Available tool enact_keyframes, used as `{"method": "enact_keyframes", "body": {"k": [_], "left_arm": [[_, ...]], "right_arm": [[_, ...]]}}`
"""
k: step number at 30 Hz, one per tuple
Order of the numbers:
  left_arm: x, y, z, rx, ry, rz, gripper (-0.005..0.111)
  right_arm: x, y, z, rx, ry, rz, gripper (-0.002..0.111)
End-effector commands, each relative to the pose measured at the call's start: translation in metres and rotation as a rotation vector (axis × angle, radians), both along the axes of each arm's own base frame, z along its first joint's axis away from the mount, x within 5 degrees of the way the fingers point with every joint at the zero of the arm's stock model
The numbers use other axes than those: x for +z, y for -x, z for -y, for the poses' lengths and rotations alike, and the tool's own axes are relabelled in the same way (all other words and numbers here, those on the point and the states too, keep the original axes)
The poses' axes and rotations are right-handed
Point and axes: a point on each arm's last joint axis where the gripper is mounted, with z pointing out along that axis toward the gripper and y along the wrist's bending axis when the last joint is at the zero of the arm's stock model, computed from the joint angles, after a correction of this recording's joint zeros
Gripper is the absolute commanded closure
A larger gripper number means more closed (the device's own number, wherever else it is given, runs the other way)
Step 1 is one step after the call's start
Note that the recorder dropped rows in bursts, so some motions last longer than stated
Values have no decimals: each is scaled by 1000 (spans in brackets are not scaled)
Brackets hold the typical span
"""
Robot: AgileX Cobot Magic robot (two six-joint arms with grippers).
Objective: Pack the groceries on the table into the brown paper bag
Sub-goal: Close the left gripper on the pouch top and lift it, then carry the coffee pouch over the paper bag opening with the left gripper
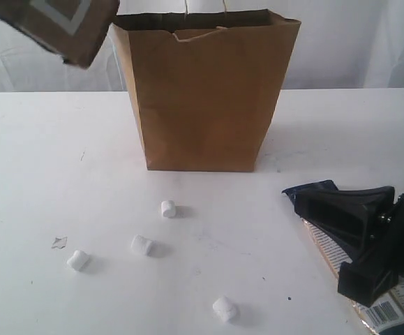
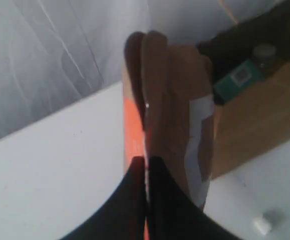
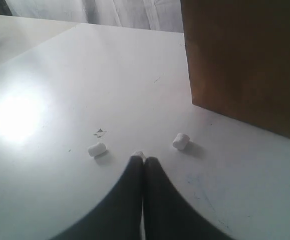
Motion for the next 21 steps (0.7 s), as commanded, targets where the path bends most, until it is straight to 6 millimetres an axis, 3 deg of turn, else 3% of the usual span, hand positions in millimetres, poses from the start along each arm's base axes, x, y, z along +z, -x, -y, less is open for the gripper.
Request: {"method": "enact_keyframes", "body": {"k": [1,3,8,12,21], "left_arm": [[51,14,2,-20,79,250,107],[61,12,9,-84,119,309,107],[58,-20,32,-287,248,363,107],[56,-30,40,-385,273,400,107],[45,-50,48,-463,282,409,107]], "right_arm": [[-1,1,0,7,6,-4,108],[-1,0,0,1,7,-4,108],[-2,0,1,-8,10,-3,108],[-2,0,1,-8,10,-3,108],[-2,0,1,-8,10,-3,108]]}}
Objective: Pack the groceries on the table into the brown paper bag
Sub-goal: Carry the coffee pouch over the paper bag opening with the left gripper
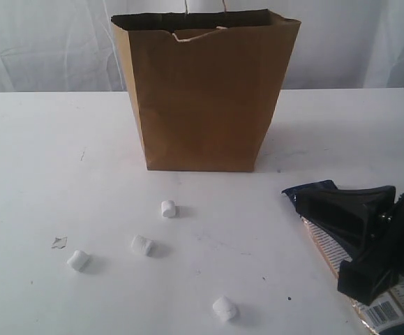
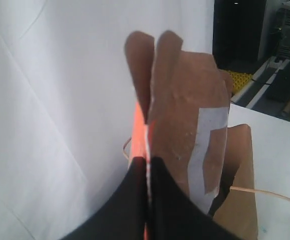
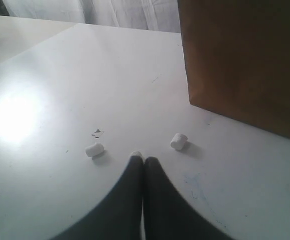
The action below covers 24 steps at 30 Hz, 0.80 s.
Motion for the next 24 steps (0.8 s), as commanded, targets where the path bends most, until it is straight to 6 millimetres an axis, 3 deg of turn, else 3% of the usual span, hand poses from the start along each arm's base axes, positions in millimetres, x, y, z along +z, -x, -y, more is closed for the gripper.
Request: {"method": "enact_keyframes", "body": {"k": [1,24], "left_arm": [[7,1,7,-88,73,39,107],[-36,-42,15,-109,79,-15,107]], "right_arm": [[-1,0,0,-1,8,-3,108],[-2,0,0,-3,9,-3,108]]}}
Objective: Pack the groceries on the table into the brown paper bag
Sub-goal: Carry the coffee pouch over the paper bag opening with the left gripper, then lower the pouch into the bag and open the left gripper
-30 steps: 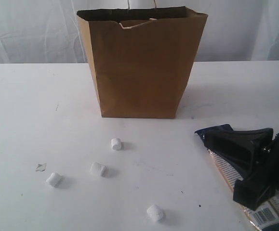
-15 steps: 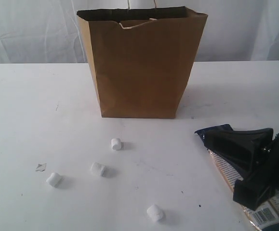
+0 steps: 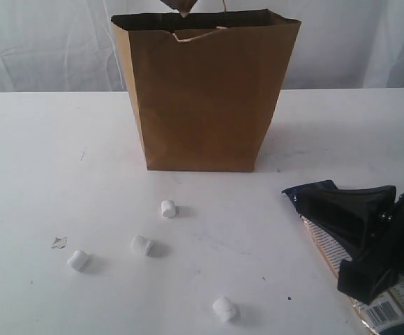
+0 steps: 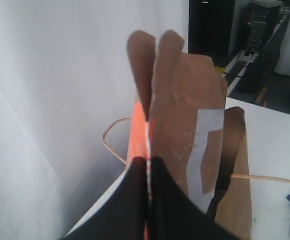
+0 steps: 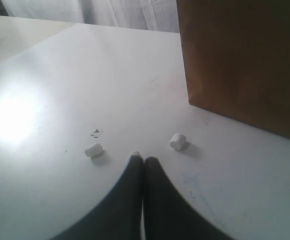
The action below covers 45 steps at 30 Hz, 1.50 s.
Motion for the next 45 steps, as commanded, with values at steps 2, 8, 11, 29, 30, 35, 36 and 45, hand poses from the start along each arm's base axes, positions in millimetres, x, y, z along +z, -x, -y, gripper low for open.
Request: {"method": "enact_keyframes", "body": {"k": [2,8,11,29,30,35,36,45], "left_arm": [[7,-2,2,-4,80,25,107],[-4,-9,8,-26,73,19,107],[-8,-11,14,-39,80,21,107],[-17,-17,17,-82,36,87,107],[-17,-17,16,-78,36,89,107],[-18,-18,16,-82,36,92,107],[-18,-18,16,-82,36,92,107],[-26,-19,18,-114,18,64,104]], "right_arm": [[-2,0,1,-8,10,-3,108],[-2,-2,2,-28,17,-1,108],[-2,-2,2,-28,17,-1,108],[-2,-1,1,-21,-5,-22,108],[-2,-1,1,-19,-6,-22,108],[-1,0,0,-2,-11,-23,108],[-1,0,0,-2,-11,-23,108],[-1,0,0,-2,-11,-23,108]]}}
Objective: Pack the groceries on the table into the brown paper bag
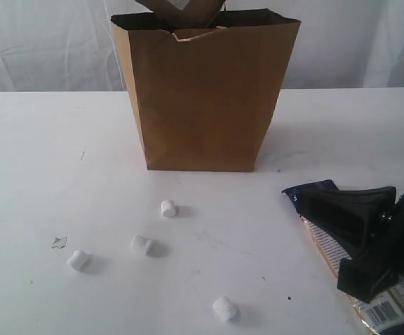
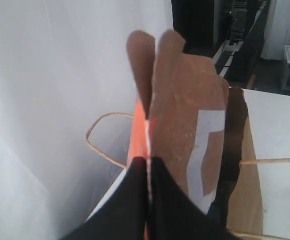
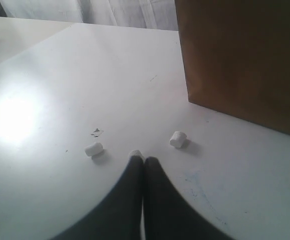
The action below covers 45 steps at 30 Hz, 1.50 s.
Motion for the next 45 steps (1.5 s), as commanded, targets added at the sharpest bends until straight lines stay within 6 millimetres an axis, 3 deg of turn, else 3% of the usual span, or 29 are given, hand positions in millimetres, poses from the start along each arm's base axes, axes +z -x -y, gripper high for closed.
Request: {"method": "enact_keyframes", "body": {"k": [1,7,9,23,28,34,36,39,42,45], "left_arm": [[8,3,1,-24,56,-1,100],[8,3,1,-24,56,-1,60],[8,3,1,-24,56,-1,54],[8,3,1,-26,57,-1,58],[18,10,-1,-18,57,22,58],[46,26,-31,62,60,36,58],[64,41,-59,107,89,-19,58],[85,78,-92,85,55,-92,75],[98,107,-108,64,65,-201,87],[109,125,-111,95,79,-201,87]], "right_arm": [[-1,1,-1,5,-7,-9,108],[-1,1,-1,5,-7,-9,108],[-1,1,-1,5,-7,-9,108],[-1,1,-1,5,-7,-9,108],[-1,1,-1,5,-7,-9,108],[-1,1,-1,5,-7,-9,108],[-1,0,-1,3,-6,-9,108],[-2,-2,2,-34,12,0,108],[2,-7,8,-111,29,22,108],[11,-10,17,-223,43,72,108]]}}
